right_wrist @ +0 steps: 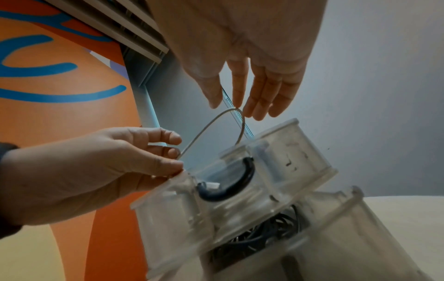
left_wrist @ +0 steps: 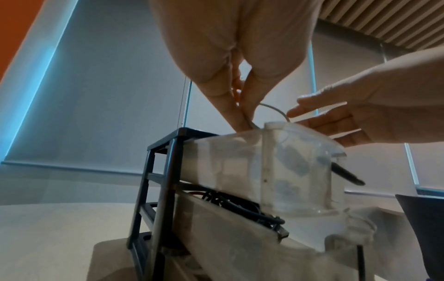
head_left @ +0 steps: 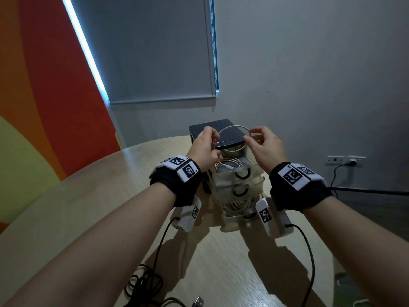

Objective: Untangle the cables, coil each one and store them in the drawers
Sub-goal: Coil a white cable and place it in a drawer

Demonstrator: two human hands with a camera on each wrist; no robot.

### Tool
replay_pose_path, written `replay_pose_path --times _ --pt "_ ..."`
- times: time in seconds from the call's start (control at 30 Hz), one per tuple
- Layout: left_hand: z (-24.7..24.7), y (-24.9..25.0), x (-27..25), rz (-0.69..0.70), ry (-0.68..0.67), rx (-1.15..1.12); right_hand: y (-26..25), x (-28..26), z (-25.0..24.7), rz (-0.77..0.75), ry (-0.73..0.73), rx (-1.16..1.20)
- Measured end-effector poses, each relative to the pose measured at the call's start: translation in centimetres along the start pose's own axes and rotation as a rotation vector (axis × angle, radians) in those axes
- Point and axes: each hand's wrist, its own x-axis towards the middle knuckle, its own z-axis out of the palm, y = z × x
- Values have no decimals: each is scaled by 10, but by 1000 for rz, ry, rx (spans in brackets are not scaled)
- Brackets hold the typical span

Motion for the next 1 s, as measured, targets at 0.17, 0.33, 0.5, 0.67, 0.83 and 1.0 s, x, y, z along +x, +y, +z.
replay_pose_path --times 0.17,0.33,0.5,0.67,0.83,1.0 --pt "-7 -1 -2 -59 59 -133 2 12 3 39 -54 -52" --pt "-14 0 -4 -44 201 -168 3 10 8 56 -114 36" --pt "-26 15 -10 -63 249 -287 -8 4 14 84 -109 120" --pt "-41 22 -18 -99 288 -228 -13 2 10 163 -181 -52" --pt "-45 25 -22 -236 202 -165 -21 11 18 222 -310 -372" --pt "-46 29 -21 -264 129 -133 -20 22 41 259 -407 -684"
